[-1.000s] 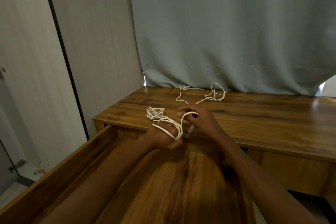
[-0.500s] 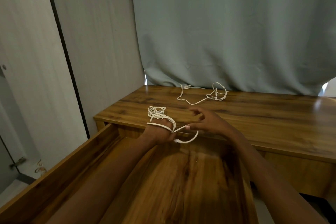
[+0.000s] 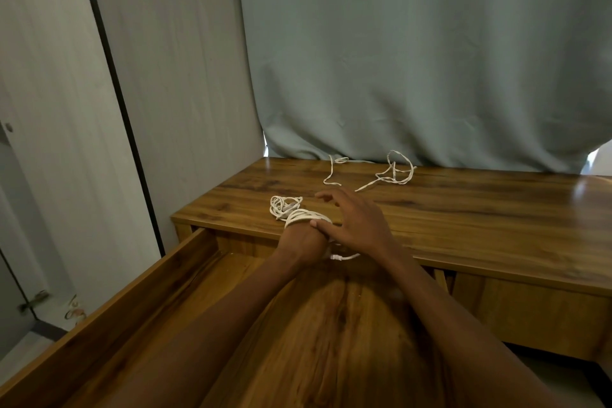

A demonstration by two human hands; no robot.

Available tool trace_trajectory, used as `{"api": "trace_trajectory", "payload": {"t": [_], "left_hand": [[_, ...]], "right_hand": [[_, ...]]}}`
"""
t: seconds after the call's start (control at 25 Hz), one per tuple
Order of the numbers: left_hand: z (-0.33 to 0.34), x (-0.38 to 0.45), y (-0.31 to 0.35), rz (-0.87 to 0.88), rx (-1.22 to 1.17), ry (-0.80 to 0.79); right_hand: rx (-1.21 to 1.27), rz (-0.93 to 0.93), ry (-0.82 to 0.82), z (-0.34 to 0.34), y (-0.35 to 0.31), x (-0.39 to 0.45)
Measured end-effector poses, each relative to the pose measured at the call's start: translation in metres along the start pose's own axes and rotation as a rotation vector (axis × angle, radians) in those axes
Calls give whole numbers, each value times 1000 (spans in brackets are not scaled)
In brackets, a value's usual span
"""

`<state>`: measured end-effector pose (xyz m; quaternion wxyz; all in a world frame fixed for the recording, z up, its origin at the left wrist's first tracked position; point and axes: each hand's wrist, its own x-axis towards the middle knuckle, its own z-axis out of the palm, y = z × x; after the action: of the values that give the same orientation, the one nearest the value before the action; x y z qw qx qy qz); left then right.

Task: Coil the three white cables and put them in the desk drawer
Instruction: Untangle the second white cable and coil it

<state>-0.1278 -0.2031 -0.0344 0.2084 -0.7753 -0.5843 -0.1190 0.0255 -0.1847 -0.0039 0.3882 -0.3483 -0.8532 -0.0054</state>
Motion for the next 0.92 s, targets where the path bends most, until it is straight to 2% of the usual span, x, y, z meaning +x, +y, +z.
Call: {"api": "trace_trajectory", "payload": {"t": [0.12,0.28,0.44,0.56,0.72,0.8,0.92], "left_hand": [[-2,-2,-1,154,107,2],[4,-7,-8,332,168,45],[6,-8,-4,413,107,133],[6,-10,-9,498,85,293],[-7,-11,-19,467,11,522],[-14,-12,-21,478,-114,502],[-19,-14,-23,398,-293,328]], "right_hand": [[292,201,-149,-8,2,6],[276,248,-402,-13,6,2],[278,277,-335,-7,13,-1],[480,305,-305,-12,24,-5],[810,363,-298,-19,27,-9],[887,457,-291,-23,24,-10],[1012,537,-314,-22,26,-16]]}}
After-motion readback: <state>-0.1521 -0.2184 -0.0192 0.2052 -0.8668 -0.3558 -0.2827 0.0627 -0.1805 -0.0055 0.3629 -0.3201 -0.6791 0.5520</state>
